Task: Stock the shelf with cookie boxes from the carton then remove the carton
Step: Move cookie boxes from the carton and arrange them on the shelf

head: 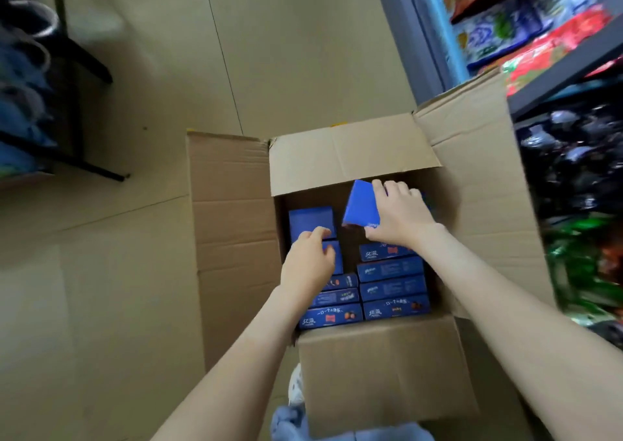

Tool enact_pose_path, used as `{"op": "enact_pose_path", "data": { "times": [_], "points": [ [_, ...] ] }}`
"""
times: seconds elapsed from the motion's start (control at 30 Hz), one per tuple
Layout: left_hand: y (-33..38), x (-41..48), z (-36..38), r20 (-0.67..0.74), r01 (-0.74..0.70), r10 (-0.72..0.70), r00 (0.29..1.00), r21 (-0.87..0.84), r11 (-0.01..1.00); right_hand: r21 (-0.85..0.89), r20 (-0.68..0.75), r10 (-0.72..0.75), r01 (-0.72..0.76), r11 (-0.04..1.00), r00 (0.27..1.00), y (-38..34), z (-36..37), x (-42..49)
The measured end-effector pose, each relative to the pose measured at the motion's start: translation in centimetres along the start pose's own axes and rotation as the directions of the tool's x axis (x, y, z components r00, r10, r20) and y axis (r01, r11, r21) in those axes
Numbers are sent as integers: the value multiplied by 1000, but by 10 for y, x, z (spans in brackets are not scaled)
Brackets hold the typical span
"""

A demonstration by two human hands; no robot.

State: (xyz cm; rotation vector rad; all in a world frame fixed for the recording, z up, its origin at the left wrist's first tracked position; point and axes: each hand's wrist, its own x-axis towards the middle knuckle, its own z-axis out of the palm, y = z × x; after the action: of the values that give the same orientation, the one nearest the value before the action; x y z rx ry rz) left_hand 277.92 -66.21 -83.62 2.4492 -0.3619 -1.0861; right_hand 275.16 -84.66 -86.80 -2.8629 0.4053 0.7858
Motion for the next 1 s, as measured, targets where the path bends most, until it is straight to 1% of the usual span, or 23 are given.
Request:
{"op": "enact_pose_path", "data": {
  "times": [0.07,0.1,0.17,0.23,0.27,0.37,0.4,0.5,0.53,0.6,0.67,0.7,0.77,0.8,0.9,0.97,1.0],
  "points": [
    [39,-33,-25,12,-14,15,1000,-90,996,128,27,74,-77,989,997,1,-56,-39],
    [60,-52,-40,13,-42,44,999,-127,991,212,72,115,-128,969,991,1,-87,-60],
    [103,-89,-76,4,-111,114,993,-208,972,367,164,171,-221,904,972,2,-150,-104],
    [142,-124,-115,8,-201,208,978,-229,953,466,198,183,-257,846,963,3,-212,-151],
    [160,-141,-135,32,-235,249,968,-239,942,488,194,191,-263,832,962,4,-244,-176],
    [203,-190,-191,192,-267,342,920,-331,905,514,208,217,-295,805,954,5,-332,-249],
    [218,-206,-209,218,-286,370,903,-338,897,530,200,224,-297,794,954,6,-361,-272],
    [265,-251,-255,238,-382,449,861,-279,881,558,151,250,-291,777,956,6,-426,-335],
    [281,-266,-268,251,-414,482,839,-279,866,549,138,260,-292,783,956,5,-443,-354],
    [315,-300,-293,311,-514,578,754,-269,815,557,101,277,-285,780,956,5,-474,-391],
    [346,-325,-309,347,-646,669,657,-200,737,584,58,308,-283,761,950,4,-501,-427],
    [361,-338,-316,362,-706,695,621,-127,697,599,32,329,-281,749,944,5,-513,-446],
    [391,-362,-325,391,-811,732,558,69,581,605,-21,361,-276,747,932,9,-531,-484],
    [407,-376,-328,426,-838,730,534,153,524,588,-56,375,-273,761,925,11,-539,-502],
    [453,-421,-330,514,-856,685,516,326,401,552,-126,399,-270,789,908,21,-557,-556],
    [479,-453,-330,543,-877,694,472,370,307,571,-166,417,-257,779,894,27,-569,-595],
    [491,-468,-329,548,-891,708,446,350,289,598,-192,427,-240,765,884,30,-575,-615]
  ]
}}
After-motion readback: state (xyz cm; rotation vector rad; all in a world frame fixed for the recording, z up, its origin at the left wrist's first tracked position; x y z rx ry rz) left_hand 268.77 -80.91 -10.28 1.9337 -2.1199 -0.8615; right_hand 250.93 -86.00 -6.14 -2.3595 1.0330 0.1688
